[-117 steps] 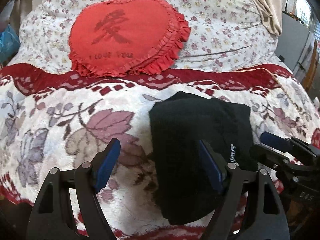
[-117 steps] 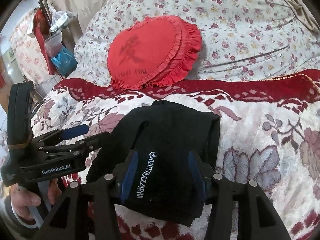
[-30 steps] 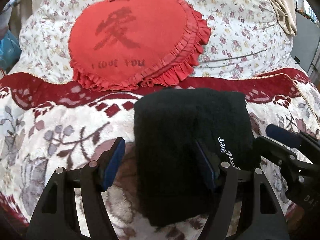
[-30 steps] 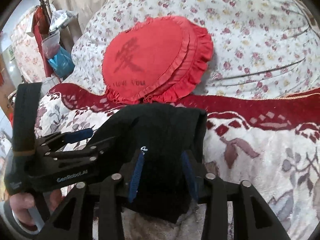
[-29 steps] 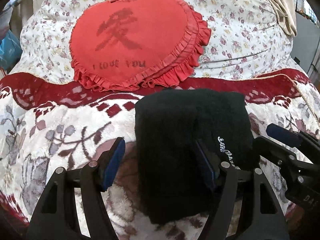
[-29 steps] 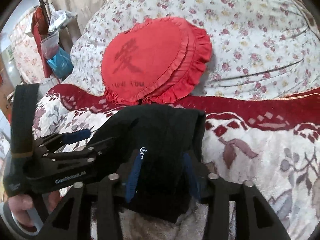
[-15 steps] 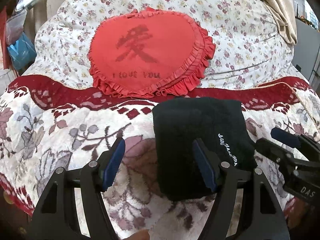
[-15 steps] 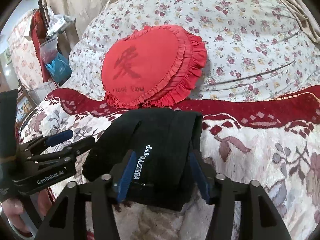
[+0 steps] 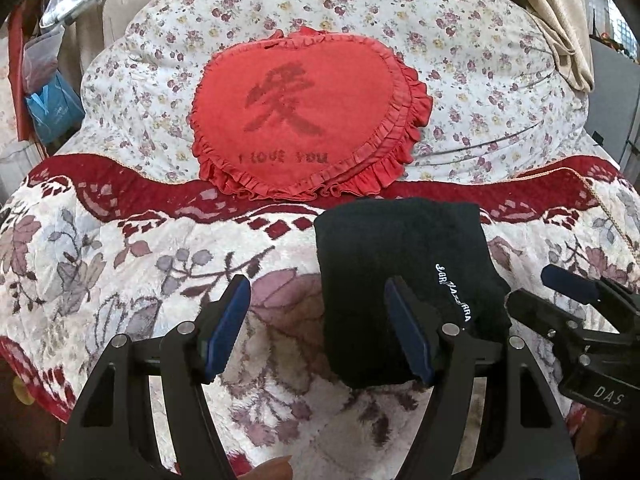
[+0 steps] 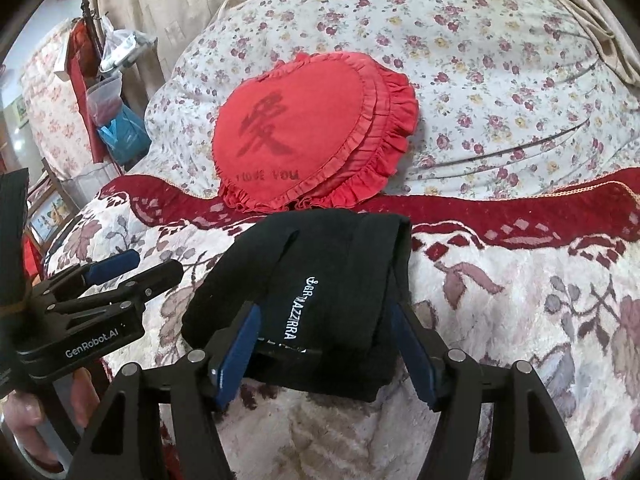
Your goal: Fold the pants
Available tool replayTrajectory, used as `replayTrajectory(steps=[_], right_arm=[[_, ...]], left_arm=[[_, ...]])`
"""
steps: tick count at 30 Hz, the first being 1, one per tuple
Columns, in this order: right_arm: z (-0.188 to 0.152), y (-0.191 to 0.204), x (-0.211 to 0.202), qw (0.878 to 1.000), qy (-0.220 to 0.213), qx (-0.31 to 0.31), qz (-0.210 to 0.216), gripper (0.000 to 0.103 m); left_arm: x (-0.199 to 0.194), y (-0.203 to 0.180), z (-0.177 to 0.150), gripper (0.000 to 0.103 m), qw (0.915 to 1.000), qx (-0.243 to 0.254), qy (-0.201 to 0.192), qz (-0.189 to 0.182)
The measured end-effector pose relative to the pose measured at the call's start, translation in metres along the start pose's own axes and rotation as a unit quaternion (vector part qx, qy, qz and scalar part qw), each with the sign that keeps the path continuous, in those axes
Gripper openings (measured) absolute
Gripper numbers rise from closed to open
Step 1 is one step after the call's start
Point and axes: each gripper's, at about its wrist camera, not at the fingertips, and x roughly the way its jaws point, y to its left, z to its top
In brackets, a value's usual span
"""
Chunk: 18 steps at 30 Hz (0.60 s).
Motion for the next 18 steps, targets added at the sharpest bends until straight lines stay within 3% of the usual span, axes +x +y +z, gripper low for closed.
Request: replayTrajectory(steps=[18], right_arm=[[-0.0044,0.0015,0.0023,1.0,0.009,0.002,0.005,0.066]], left_arm=[[0.0011,-0.002,-0.0027,0.07,0.9999,-0.001,0.01,-0.003]])
